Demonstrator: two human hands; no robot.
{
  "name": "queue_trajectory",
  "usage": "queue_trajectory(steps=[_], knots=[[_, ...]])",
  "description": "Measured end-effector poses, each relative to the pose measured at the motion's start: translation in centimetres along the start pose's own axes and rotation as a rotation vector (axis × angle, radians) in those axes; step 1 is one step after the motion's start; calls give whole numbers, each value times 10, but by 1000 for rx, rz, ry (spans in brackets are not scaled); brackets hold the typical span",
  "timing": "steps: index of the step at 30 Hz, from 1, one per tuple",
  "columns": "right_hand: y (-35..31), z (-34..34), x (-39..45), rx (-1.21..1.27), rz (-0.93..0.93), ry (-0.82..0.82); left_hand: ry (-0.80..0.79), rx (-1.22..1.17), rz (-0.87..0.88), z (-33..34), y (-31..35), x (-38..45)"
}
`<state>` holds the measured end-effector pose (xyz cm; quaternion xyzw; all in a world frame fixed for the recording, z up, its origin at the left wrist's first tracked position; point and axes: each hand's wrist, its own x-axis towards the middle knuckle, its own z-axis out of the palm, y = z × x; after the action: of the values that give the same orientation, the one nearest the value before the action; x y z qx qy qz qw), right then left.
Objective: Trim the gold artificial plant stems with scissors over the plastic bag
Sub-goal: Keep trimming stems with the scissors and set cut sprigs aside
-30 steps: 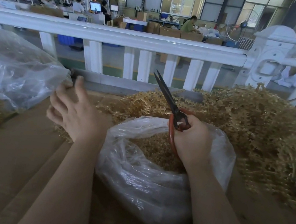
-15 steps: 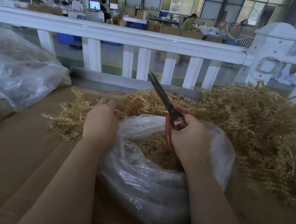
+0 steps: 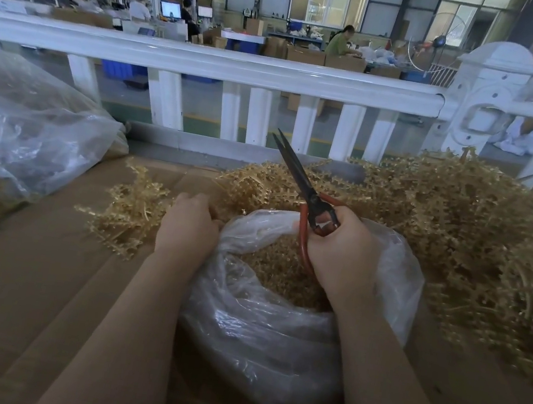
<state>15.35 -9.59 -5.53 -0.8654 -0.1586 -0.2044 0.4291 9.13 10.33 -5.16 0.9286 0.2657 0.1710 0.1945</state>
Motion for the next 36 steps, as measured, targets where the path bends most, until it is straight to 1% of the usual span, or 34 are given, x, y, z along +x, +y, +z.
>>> queue_trajectory(steps=[3, 5, 7, 8, 10, 11, 12, 15, 18, 20, 21, 22, 23, 24, 26, 27, 28, 29, 31, 33, 34, 36], knots=[[0, 0, 0, 17, -2, 42, 123, -84, 1, 0, 1, -4], [-1, -1, 0, 29, 7, 43, 261, -235, 9, -3, 4, -5], [-1, -1, 0, 51, 27, 38, 380, -463, -7, -10, 9, -6], [-1, -1, 1, 64, 37, 44, 402, -603, -10, -14, 11, -6], [-1, -1, 2, 130, 66, 59, 376, -872, 40, -21, 18, -8], [-1, -2, 2, 185, 84, 68, 373, -974, 81, -24, 22, -9], [-1, -2, 2, 233, 98, 81, 408, -1026, 113, -26, 25, -10], [1, -5, 2, 248, 121, 88, 607, -1025, 110, -28, 31, -9], [1, -5, 3, 128, 128, 6, 783, -989, 50, -29, 32, -9], [-1, -5, 2, 34, 95, -23, 841, -1046, 29, -33, 32, -8], [-2, -5, 1, 7, 79, -24, 817, -1136, 36, -36, 32, -7], [-3, -4, 1, 0, 69, -17, 755, -1248, 53, -40, 32, -6], [-3, -4, 1, 18, 74, -7, 652, -1357, 77, -43, 32, -5], [-2, -4, 1, 62, 93, 5, 505, -1461, 103, -47, 32, -6], [-1, -6, 3, 198, 150, 33, 140, -1633, 143, -49, 35, -9], [-1, -7, 3, 267, 170, 49, -13, -1672, 155, -48, 36, -10], [-1, -9, 4, 336, 187, 57, -125, -1685, 171, -47, 39, -12], [-2, -11, 5, 419, 208, 49, -200, -1691, 188, -45, 42, -14], [-3, -16, 5, 640, 237, -13, -298, -1709, 197, -41, 47, -17], [-5, -22, 4, 917, 233, -129, -367, -1711, 179, -38, 50, -20], [-6, -24, 4, 1014, 223, -191, -392, -1714, 167, -36, 50, -20], [-7, -25, 3, 1087, 206, -272, -417, -1741, 149, -32, 50, -20]])
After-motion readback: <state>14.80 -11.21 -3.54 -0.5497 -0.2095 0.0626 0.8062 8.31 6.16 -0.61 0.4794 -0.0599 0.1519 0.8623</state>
